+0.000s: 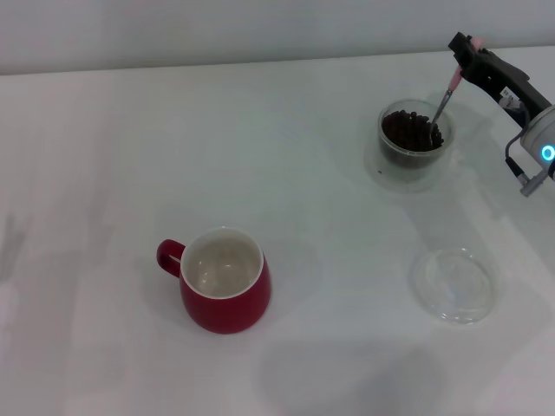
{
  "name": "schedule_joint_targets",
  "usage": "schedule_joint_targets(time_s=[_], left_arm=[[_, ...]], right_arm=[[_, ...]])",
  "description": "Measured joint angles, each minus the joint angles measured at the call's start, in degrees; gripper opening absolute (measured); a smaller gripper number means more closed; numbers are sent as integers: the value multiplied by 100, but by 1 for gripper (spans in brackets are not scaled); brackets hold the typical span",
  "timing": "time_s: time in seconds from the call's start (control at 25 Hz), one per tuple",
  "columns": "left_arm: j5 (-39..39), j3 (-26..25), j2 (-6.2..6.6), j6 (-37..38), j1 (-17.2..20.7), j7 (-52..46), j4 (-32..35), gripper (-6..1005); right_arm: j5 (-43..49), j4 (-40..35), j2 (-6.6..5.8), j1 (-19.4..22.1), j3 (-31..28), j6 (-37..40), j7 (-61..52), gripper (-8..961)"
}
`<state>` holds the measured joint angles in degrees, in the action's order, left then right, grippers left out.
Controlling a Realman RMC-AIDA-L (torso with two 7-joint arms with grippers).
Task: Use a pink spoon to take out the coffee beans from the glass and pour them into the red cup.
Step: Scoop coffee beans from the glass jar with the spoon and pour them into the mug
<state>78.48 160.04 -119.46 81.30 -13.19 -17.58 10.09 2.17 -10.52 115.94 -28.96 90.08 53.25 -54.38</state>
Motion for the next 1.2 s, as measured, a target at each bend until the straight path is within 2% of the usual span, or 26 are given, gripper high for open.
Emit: schedule_joint_targets(time_s=[1.2], left_arm=[[53,0,18,8,10,44,-68,887]], right_arm=[[-94,-73,-10,81,-20,-112,-1570,175]])
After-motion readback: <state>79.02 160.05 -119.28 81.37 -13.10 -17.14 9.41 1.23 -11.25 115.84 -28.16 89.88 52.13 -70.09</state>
